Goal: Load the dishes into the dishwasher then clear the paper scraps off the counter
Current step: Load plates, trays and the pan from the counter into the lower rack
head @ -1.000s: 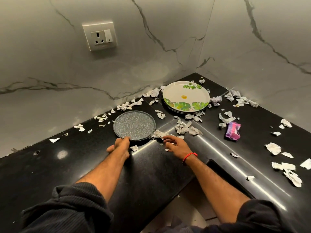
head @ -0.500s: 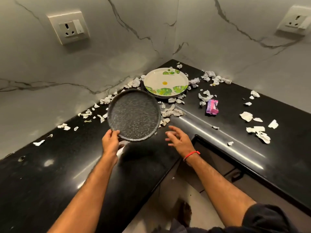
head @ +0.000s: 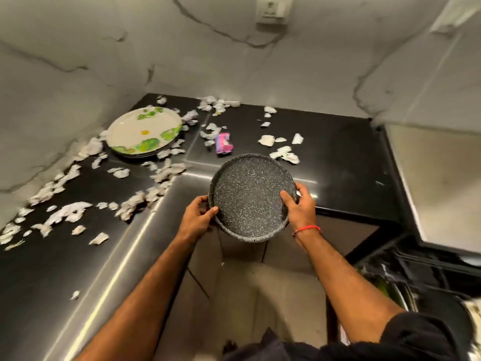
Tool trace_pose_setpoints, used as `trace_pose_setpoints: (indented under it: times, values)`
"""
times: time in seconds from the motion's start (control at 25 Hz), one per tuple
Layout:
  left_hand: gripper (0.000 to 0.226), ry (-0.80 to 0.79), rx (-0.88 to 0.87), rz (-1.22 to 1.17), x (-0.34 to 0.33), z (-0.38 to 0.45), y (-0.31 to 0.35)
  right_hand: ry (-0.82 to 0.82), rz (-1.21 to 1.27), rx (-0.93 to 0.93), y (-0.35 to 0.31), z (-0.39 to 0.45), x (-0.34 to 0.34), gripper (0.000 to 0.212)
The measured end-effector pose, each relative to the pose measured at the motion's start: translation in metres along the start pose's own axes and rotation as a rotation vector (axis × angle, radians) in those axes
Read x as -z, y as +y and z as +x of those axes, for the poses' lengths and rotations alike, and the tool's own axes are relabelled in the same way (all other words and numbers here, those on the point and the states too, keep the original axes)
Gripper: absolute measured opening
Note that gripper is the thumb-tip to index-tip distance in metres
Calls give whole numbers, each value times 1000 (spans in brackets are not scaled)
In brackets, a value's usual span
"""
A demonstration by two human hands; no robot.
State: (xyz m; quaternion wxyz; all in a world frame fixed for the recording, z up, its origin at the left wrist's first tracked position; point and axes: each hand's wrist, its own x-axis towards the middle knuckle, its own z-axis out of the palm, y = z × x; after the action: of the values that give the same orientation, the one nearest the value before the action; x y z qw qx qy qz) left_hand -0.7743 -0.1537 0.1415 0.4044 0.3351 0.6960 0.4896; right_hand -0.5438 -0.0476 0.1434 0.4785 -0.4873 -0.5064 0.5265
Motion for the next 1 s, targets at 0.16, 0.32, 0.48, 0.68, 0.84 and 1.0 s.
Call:
trace_pose_setpoints:
  times: [0.16,0.32,0.48,0.68,0.84,1.0]
  values:
    - [9,-264,-39,167,-110,-13,22,287,-57,-26,10,-13,131,16]
    - [20,-496,-162,343,-229,-47,32,493,-103,-75,27,-55,261,9]
    - [15,-624,-247,509,-370,-105,31,640,-99,-104,37,-127,396,14]
    - [9,-787,-384,725,-520,-164,25,727,-207,-273,62,-212,539,19]
    - [12,-916,-517,839,-623,-191,23,770,-288,-390,101,-252,614,35]
    - [15,-1000,-594,867,-721,-192,15,870,-207,-436,148,-253,656,38]
